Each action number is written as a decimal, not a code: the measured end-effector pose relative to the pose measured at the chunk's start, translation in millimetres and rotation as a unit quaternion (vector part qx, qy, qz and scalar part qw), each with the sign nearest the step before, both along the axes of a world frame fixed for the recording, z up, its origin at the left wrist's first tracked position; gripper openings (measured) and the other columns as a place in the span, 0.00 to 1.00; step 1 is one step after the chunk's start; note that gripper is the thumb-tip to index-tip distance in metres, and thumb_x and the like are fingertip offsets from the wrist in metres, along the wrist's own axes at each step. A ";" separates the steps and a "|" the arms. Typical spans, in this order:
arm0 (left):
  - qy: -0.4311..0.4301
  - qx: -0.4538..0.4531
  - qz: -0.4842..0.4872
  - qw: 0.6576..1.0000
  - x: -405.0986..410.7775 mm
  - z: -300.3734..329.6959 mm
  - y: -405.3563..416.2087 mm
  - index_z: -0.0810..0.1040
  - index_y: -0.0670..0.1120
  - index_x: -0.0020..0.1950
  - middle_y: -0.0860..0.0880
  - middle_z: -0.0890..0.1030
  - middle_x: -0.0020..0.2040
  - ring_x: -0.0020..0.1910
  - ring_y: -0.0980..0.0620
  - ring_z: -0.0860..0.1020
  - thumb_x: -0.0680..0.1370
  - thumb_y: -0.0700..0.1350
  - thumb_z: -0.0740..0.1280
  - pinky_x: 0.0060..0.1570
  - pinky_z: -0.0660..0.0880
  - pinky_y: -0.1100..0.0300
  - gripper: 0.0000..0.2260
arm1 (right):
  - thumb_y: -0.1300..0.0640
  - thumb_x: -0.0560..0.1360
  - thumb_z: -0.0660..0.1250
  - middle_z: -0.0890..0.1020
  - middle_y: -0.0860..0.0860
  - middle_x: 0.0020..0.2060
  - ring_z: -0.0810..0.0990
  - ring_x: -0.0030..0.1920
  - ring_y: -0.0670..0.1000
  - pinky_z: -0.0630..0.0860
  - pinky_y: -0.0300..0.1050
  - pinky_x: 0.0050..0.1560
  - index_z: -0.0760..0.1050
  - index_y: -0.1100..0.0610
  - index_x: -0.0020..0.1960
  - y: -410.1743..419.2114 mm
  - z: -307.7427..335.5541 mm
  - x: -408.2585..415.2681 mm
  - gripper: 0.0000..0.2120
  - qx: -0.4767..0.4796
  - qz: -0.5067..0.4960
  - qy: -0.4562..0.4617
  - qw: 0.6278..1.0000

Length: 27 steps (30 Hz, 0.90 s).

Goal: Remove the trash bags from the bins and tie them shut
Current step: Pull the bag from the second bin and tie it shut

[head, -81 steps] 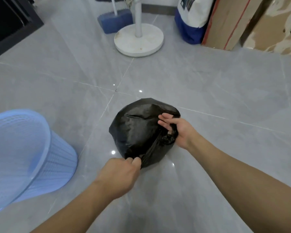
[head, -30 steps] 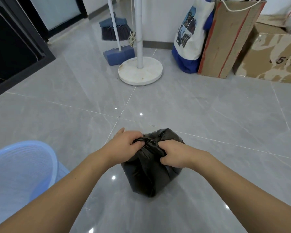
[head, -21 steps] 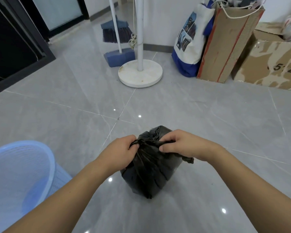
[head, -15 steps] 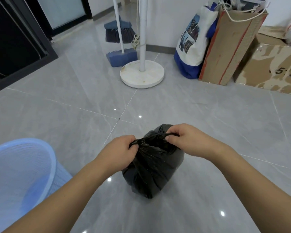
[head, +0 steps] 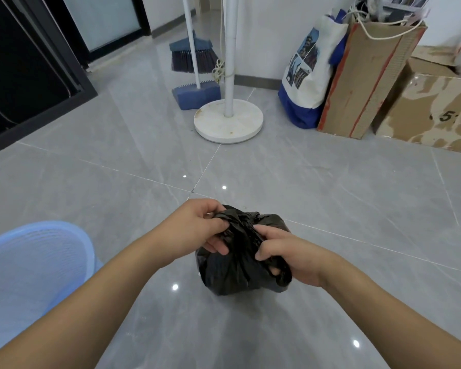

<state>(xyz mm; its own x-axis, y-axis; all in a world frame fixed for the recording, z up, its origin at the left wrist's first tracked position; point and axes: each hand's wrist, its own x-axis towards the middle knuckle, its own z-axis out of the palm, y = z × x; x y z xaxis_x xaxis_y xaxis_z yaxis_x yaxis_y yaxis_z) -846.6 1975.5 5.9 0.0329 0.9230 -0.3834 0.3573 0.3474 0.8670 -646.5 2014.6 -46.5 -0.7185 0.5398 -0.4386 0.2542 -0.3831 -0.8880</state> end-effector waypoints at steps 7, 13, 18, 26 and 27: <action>0.056 0.037 0.013 0.998 -8.2 3.6 3.8 0.77 0.42 0.47 0.42 0.83 0.36 0.34 0.43 0.83 0.78 0.38 0.65 0.44 0.79 0.48 0.02 | 0.64 0.74 0.70 0.81 0.46 0.37 0.79 0.37 0.44 0.72 0.32 0.32 0.79 0.59 0.53 -5.0 -8.1 -5.1 0.07 0.042 -0.032 -0.036 0.998; 0.062 0.039 0.032 0.997 -12.4 -1.3 10.3 0.79 0.43 0.45 0.46 0.81 0.34 0.32 0.50 0.78 0.77 0.39 0.66 0.40 0.76 0.53 0.03 | 0.65 0.77 0.63 0.73 0.49 0.31 0.68 0.26 0.45 0.62 0.35 0.25 0.78 0.56 0.53 -1.5 -13.7 -12.4 0.08 0.030 -0.120 -0.014 0.992; 0.099 0.062 0.037 0.992 -12.1 -3.6 18.0 0.81 0.46 0.43 0.57 0.78 0.30 0.29 0.58 0.72 0.76 0.43 0.69 0.30 0.67 0.67 0.03 | 0.58 0.69 0.65 0.82 0.56 0.47 0.79 0.45 0.57 0.72 0.49 0.47 0.78 0.54 0.58 -0.1 -15.6 -16.5 0.17 -0.028 -0.104 0.012 0.994; 0.056 0.029 0.010 0.998 -5.9 -13.7 17.9 0.81 0.44 0.49 0.44 0.85 0.49 0.51 0.44 0.83 0.77 0.40 0.67 0.57 0.78 0.48 0.04 | 0.56 0.69 0.74 0.82 0.46 0.32 0.81 0.34 0.44 0.79 0.38 0.41 0.81 0.56 0.40 1.2 0.1 -19.4 0.05 0.149 0.060 -0.122 0.979; 0.042 0.024 0.008 0.999 -4.5 -17.6 15.9 0.80 0.44 0.50 0.44 0.84 0.52 0.53 0.44 0.82 0.77 0.41 0.66 0.59 0.77 0.47 0.04 | 0.58 0.70 0.71 0.80 0.44 0.27 0.79 0.29 0.43 0.77 0.37 0.34 0.79 0.57 0.38 2.1 1.3 -19.1 0.04 0.165 0.069 -0.149 0.973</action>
